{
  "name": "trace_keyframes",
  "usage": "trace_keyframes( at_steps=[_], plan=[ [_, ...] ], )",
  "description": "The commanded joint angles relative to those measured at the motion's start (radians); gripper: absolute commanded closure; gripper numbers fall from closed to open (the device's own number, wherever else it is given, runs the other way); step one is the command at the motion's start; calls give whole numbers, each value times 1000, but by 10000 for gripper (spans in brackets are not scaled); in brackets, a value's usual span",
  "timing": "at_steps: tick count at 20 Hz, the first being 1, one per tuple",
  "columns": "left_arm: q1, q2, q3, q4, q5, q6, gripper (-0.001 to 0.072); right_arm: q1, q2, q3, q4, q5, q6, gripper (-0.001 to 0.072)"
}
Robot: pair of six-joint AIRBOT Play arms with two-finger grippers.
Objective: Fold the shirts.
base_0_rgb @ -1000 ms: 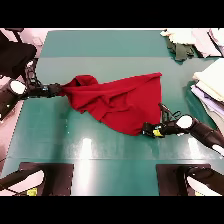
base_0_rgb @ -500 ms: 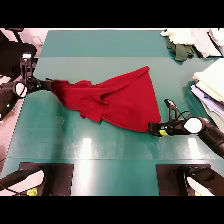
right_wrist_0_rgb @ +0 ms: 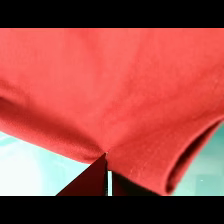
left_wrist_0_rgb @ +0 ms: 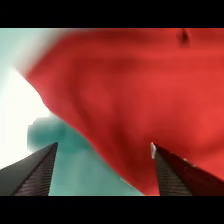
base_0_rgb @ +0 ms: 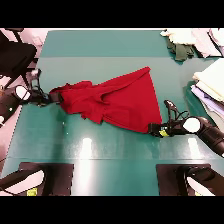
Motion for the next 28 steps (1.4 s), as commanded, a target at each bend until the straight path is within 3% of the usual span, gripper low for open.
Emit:
trace_keyframes(
  at_steps=[1, 2, 4, 6, 7, 9, 12, 13, 17, 22, 25, 28],
  plan=[
    [14, -16, -118, -230, 39, 4, 45, 0, -5, 1, 0, -2, 0, 691],
    [29, -29, -137, -243, 52, 10, 45, 0, -5, 1, 0, 0, 0, 691],
    [58, -64, -154, -366, 83, 150, 58, 0, -5, 1, 1, 5, -7, 691],
    [61, -90, -154, -534, 117, 288, 180, 0, -5, 1, 1, 9, -15, 692],
    [58, -102, -154, -608, 125, 327, 183, 0, -5, 1, 1, 11, -15, 692],
    [58, -114, -154, -667, 95, 361, 402, 0, -5, 1, 0, 17, -16, 691],
    [59, -113, -140, -676, 14, 370, 443, 0, -5, 1, 0, 16, -18, 692],
    [58, -111, -126, -675, -15, 372, 667, 0, -5, 1, -1, 16, -18, 691],
    [60, -17, -50, -645, -74, 333, 674, -5, 31, 29, -12, -10, -23, 692],
    [60, 209, 105, -325, -93, 89, 676, -140, 211, 211, -12, -72, -54, 692],
    [59, 253, 262, -301, -135, 43, 676, -197, 296, 359, -14, -117, -101, 692],
    [60, 253, 450, -303, -125, -2, 676, -219, 308, 509, -109, -112, -103, 692]
  ],
)
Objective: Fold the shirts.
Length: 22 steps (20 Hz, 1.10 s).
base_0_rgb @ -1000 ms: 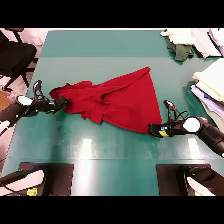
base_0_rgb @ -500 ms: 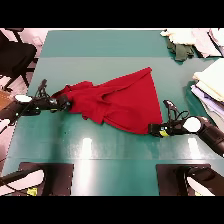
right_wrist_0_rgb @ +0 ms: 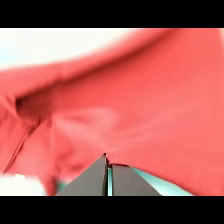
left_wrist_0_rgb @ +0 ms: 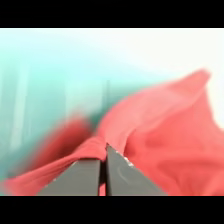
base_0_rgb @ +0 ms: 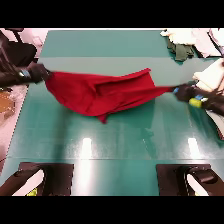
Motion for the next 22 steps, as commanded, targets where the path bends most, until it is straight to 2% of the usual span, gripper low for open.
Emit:
trace_keyframes(
  at_steps=[1, 4, 6, 8, 12, 17, 18, 21, 22],
  plan=[
    [1, 24, 217, 35, 28, -80, 676, -42, 25, 184, -109, -6, -16, 692],
    [1, 23, 387, 43, 114, -116, 676, -55, -26, 330, -184, 83, -18, 692],
    [1, 21, 463, 44, 169, -121, 676, -39, -76, 398, -207, 220, -21, 692],
    [1, 21, 491, 63, 166, -122, 676, 3, -98, 406, -208, 289, -44, 692],
    [1, -21, 491, 83, 9, -120, 676, 80, -97, 337, -195, 293, -33, 692],
    [1, -45, 490, 187, -39, -120, 675, 262, -98, 144, -63, 427, -9, 692],
    [1, -53, 490, 212, -84, -119, 676, 323, -98, 68, -66, 423, 31, 692],
    [0, -98, 441, 372, -327, -112, 675, 472, -167, -123, -64, 377, 95, 692],
    [0, -102, 388, 424, -347, -113, 676, 512, -209, -161, -61, 370, 100, 692]
  ],
)
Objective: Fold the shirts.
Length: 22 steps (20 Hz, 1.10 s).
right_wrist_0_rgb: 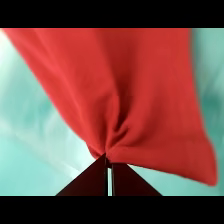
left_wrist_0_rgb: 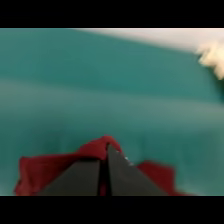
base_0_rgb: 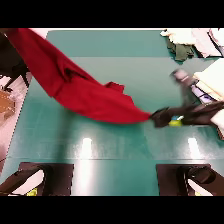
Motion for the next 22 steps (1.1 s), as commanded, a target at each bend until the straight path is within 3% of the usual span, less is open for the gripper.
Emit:
trace_keyframes(
  at_steps=[1, 5, 7, 9, 10, 11, 13, 15, 19, 20, 22],
  plan=[
    [0, -26, -122, 217, -164, 5, 676, 156, -110, -171, 41, -17, 50, 692],
    [0, -27, -222, 534, -149, -85, 676, 209, -279, -211, 198, -35, -71, 691],
    [0, -26, -222, 535, -89, -79, 676, 182, -327, -166, 195, -30, -106, 674],
    [0, -26, -222, 489, -67, -63, 676, 100, -312, -63, 198, 31, -108, 357],
    [0, -26, -222, 486, -66, -54, 676, 47, -276, 4, 198, 60, -106, 283],
    [0, -26, -222, 490, -66, -51, 675, -13, -236, 66, 196, 69, -100, 254],
    [0, -26, -222, 487, -58, -46, 675, -166, -172, 164, 187, 6, -131, 256],
    [0, -27, -222, 458, -50, -46, 676, -338, -224, 196, 223, -91, -223, 265],
    [0, -26, -222, 421, -53, -32, 675, -562, -561, 208, 671, -157, -565, 263],
    [0, -26, -222, 422, -58, -27, 675, -576, -654, 226, 751, -152, -620, 262],
    [0, -26, -222, 415, -61, -27, 675, -554, -811, 306, 771, -134, -642, 260]
  ],
)
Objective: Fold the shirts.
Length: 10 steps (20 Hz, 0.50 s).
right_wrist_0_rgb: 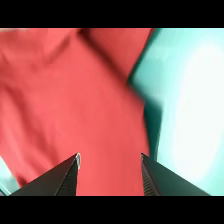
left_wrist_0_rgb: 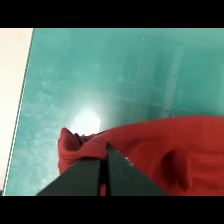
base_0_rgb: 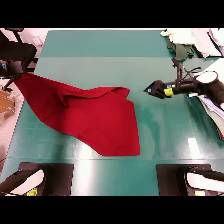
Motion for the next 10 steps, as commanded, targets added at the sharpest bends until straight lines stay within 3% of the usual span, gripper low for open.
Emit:
trace_keyframes(
  at_steps=[1, 3, 7, 10],
  plan=[
    [0, 0, 0, -17, -5, 9, 675, -18, -256, 114, 159, -5, -139, 261],
    [0, 0, 0, -18, -5, 9, 675, 39, -345, 204, 64, -35, -74, 264],
    [0, 0, 0, -17, -10, 9, 675, 130, -467, 391, -263, -10, 109, 266],
    [0, 0, 0, -17, -3, 9, 675, 185, -525, 498, -277, -9, 134, 266]
  ],
)
